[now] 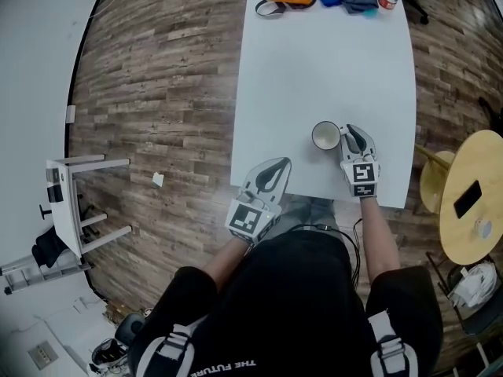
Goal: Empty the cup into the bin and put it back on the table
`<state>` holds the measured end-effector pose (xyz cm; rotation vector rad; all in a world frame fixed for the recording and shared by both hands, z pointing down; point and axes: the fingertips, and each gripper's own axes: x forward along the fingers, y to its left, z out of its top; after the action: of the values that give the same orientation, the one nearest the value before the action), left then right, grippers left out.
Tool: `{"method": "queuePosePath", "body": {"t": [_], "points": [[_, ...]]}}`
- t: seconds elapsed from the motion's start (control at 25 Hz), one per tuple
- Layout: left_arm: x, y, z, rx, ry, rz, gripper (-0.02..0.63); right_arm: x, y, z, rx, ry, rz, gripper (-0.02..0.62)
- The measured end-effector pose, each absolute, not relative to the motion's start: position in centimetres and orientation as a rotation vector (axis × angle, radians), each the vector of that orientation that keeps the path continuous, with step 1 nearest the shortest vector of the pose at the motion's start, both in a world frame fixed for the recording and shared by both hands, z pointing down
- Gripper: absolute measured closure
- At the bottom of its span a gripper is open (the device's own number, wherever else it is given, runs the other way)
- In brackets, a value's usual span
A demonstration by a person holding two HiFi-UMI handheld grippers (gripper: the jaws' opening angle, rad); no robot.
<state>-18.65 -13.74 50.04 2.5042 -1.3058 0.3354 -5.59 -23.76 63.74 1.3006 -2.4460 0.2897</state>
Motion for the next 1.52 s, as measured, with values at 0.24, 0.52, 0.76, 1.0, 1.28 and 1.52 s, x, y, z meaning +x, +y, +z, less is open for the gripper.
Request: {"method": "queuePosePath", "body": {"t": [0.24, 0.52, 0.76, 1.0, 1.28, 1.52], "points": [[-19.6, -14.0, 49.9, 2.495, -1.316, 0.333, 0.584, -6.1, -23.9, 63.7, 1.340, -2.484, 0.398, 0.549], [-19.7, -14.1, 49.3, 2.532, -1.299, 0.309, 0.584, -5.5, -24.0, 60.7, 1.449, -2.479, 0.501, 0.549], [-17.3, -13.7, 47.6, 2.670, -1.165, 0.245, 0.579, -5.2, -23.0, 54.0, 1.519, -2.519, 0.603, 0.548], [-14.0, -12.9, 45.3, 2.790, -1.012, 0.210, 0.282, -5.5, -19.5, 48.3, 1.507, -2.563, 0.622, 0.548], [-12.7, -11.4, 44.6, 2.854, -0.931, 0.218, 0.246, -7.2, -15.7, 45.9, 1.444, -2.614, 0.656, 0.546], [-11.9, -9.9, 44.0, 2.929, -0.855, 0.205, 0.239, -8.3, -14.0, 45.5, 1.391, -2.653, 0.669, 0.545]]}}
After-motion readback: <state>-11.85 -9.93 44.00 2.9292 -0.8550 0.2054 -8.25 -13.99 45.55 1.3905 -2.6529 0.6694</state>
